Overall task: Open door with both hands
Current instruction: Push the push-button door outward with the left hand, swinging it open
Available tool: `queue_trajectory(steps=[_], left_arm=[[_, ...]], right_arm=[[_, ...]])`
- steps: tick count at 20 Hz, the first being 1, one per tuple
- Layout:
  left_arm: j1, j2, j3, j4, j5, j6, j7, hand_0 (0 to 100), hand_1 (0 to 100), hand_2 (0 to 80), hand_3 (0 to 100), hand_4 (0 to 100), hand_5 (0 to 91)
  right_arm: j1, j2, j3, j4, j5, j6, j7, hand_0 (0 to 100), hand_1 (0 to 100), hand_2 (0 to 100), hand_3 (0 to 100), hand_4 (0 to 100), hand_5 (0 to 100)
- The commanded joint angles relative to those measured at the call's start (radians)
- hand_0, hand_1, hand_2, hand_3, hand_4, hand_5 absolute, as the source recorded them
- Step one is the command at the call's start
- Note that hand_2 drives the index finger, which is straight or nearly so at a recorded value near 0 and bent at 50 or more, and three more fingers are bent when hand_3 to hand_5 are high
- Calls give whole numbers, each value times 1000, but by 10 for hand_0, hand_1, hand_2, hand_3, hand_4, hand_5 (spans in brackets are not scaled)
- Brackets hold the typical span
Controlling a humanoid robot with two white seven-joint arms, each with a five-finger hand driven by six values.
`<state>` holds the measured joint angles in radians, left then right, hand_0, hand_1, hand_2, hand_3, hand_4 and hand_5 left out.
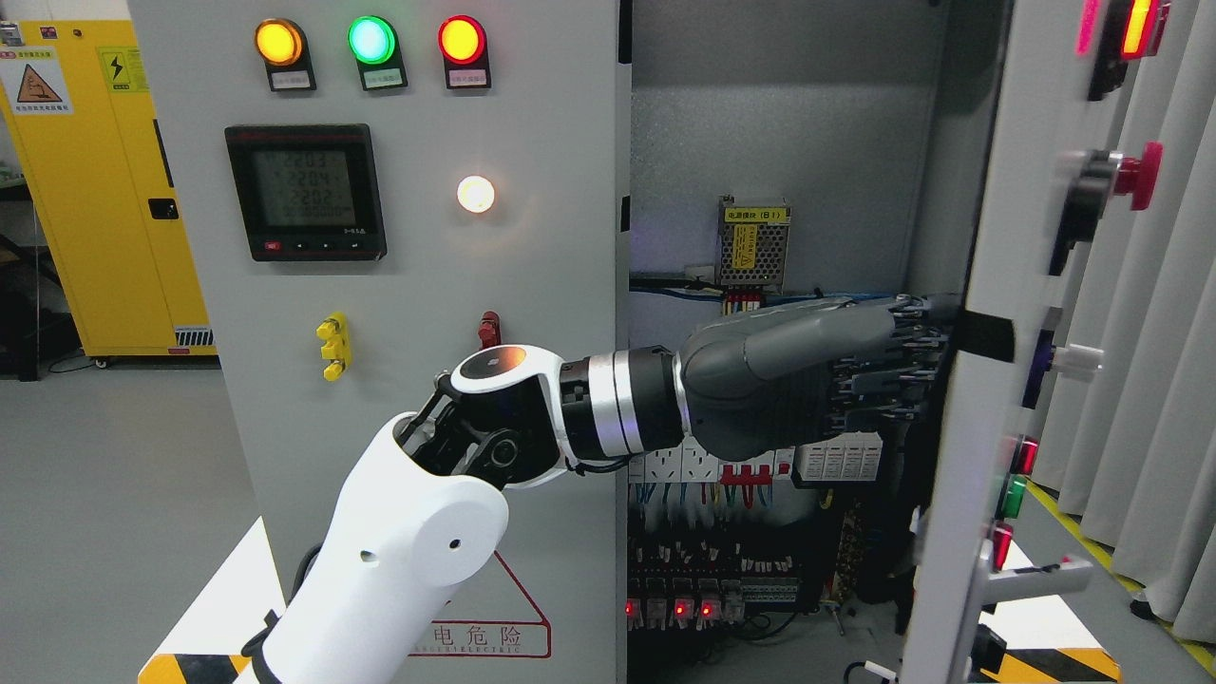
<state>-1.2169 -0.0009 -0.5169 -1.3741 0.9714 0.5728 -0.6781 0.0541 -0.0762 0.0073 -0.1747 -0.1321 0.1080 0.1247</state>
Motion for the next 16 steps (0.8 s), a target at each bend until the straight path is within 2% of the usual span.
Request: queue_trajectory(steps=[1, 10, 13, 16], left_arm=[[-10, -103, -8, 32, -4, 2, 14, 120, 556, 0, 0, 0, 0], [0, -151, -11, -14, -3, 25, 18, 120, 556, 0, 0, 0, 0], [-6, -171, -21, -11, -5, 27, 69, 120, 556, 0, 0, 0, 0], [-12, -172, -32, -14, 0, 27, 80, 120, 556, 0, 0, 0, 0]], right_arm=[[1, -13, 25, 3, 0, -1, 0, 0, 500, 40, 0, 0, 0], [0, -14, 25, 1, 0, -4, 0, 0, 500, 40, 0, 0, 0], [0, -16, 26, 1, 2, -2, 0, 0, 500, 40, 0, 0, 0], [0, -16, 28, 3, 2, -2, 0, 0, 500, 40, 0, 0, 0]])
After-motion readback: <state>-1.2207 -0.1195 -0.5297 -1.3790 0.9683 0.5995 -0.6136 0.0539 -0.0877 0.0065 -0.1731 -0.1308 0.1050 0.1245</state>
